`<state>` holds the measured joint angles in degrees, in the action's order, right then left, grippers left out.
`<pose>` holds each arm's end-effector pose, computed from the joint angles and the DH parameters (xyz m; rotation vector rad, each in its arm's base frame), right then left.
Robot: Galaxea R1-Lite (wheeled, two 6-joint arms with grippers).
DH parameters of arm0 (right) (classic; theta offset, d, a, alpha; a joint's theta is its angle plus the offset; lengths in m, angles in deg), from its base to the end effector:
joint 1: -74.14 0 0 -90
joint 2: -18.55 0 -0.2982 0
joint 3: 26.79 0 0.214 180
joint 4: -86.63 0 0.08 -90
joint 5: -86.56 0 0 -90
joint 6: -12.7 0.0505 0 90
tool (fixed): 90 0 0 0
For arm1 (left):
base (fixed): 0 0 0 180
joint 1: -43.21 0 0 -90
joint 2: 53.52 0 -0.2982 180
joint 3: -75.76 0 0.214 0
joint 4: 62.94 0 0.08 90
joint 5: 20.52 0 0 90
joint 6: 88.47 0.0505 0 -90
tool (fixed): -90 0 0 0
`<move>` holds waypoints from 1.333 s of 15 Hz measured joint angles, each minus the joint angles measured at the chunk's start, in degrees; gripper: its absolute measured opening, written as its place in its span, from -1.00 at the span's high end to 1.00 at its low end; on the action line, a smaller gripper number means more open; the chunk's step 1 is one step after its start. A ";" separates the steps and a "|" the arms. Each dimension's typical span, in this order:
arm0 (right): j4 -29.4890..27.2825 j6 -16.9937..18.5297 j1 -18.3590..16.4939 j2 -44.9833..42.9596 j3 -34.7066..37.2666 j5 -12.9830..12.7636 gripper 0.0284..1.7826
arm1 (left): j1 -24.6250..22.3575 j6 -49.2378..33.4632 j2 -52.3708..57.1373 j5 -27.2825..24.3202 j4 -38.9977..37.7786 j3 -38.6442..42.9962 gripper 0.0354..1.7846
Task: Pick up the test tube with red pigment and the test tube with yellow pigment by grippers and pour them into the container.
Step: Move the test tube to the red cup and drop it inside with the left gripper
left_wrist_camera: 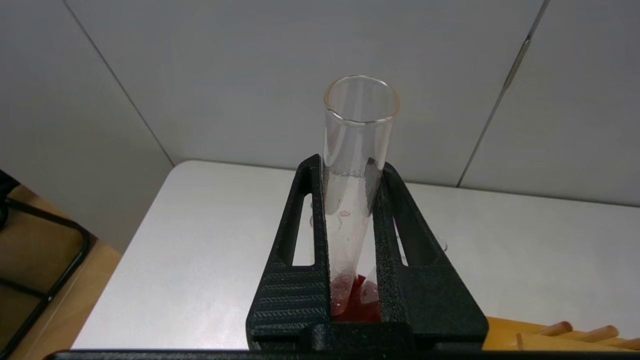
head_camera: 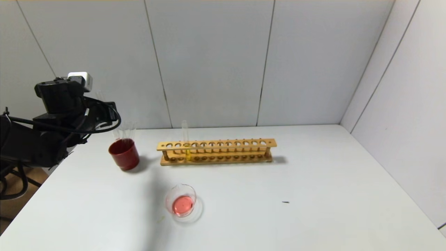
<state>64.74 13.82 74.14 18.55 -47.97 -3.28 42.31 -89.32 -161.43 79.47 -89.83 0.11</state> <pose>0.0318 0.0001 0.0757 0.0196 0.0124 0.0027 0.4016 0.0151 0.1574 -0.0073 0.0922 0.1906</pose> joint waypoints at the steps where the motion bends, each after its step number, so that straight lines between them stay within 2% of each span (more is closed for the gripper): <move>1: 0.02 0.00 0.00 0.00 0.00 0.00 -0.92 | 0.00 -0.09 -0.85 0.13 -0.06 0.17 0.70; 7: 0.02 0.02 0.00 0.00 0.00 -0.02 -0.92 | 0.05 -0.41 -2.29 -0.13 -0.68 3.89 0.70; 10: 0.00 0.02 0.00 0.00 0.00 0.00 -0.92 | 0.13 0.30 -2.39 -0.30 -5.57 6.46 0.70; 16: 0.02 0.00 0.00 0.00 0.00 0.00 -0.92 | 0.33 0.20 -2.67 -0.57 -7.77 10.07 0.68; 18: 0.00 0.02 0.00 0.00 0.00 0.00 -0.92 | 0.30 0.23 -2.84 -0.66 -8.92 10.86 0.60; 20: 0.02 0.02 0.00 0.00 0.00 0.00 -0.92 | 0.30 0.34 -3.06 -0.61 -9.23 11.20 0.39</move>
<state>64.76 13.84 74.14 18.55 -47.97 -3.28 42.61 -88.98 -164.49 78.86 -99.05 11.31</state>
